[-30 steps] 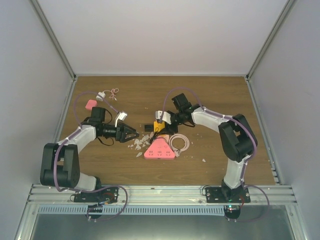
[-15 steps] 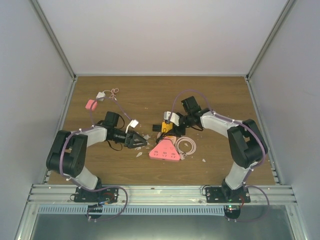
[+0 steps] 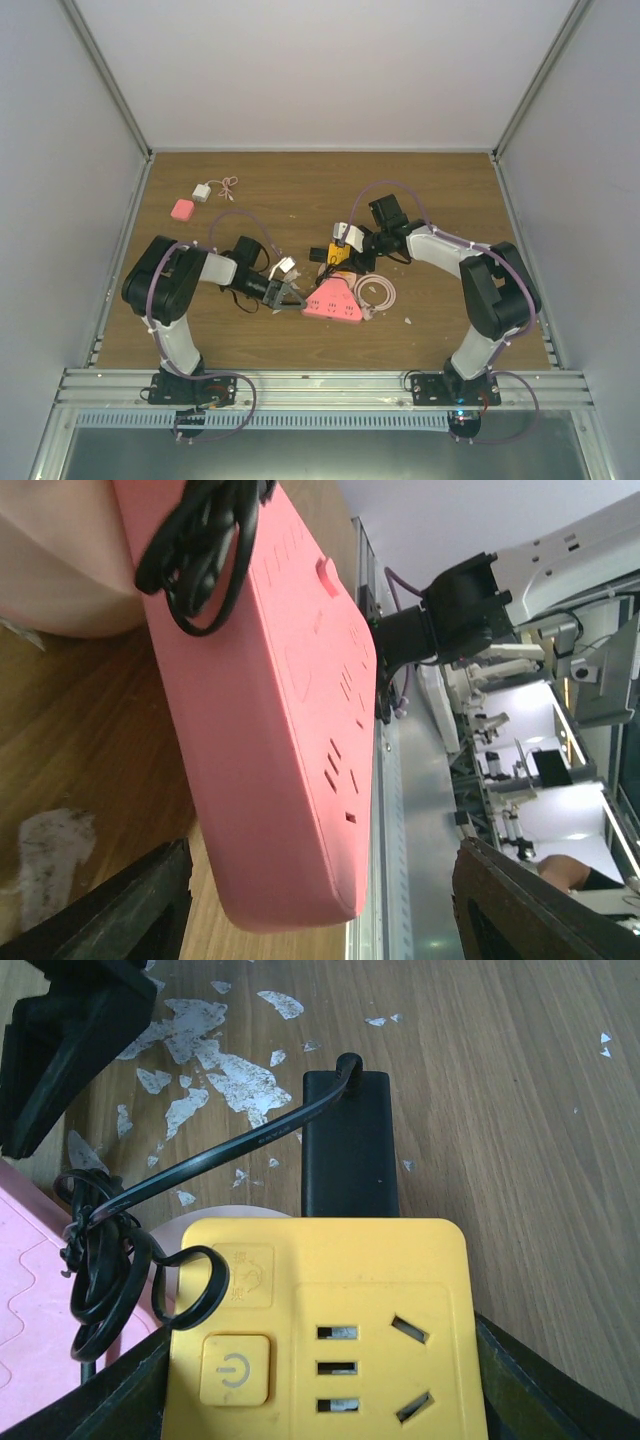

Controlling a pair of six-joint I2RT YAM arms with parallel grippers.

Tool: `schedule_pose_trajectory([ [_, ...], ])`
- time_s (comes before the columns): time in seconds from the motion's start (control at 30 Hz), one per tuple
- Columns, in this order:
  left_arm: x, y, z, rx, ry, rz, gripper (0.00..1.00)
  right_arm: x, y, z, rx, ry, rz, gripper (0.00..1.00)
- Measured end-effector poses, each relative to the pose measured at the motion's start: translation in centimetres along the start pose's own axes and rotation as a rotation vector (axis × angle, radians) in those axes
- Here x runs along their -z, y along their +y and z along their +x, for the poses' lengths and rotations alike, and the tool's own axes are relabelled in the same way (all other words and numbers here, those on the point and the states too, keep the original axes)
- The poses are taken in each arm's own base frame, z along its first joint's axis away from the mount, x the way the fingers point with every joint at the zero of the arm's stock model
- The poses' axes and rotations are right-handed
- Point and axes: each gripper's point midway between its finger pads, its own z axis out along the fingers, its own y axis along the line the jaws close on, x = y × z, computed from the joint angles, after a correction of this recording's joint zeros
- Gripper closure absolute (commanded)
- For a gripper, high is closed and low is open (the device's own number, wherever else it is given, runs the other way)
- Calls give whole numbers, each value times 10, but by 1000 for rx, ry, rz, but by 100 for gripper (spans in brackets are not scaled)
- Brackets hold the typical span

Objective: Pull the plug off the socket

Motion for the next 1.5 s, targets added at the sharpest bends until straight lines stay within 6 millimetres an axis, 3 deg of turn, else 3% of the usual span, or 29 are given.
schedule_pose_trajectory([
  [0.23, -15, 2, 8, 43, 43, 50, 35, 0, 0, 0, -1, -1, 1, 71],
  [0.57, -23, 6, 0, 68, 51, 97, 43, 0, 0, 0, -11, -3, 1, 71],
  [1.5, -28, 15, -8, 62, 14, 66, 89, 3, -3, 2, -31, -9, 1, 74],
])
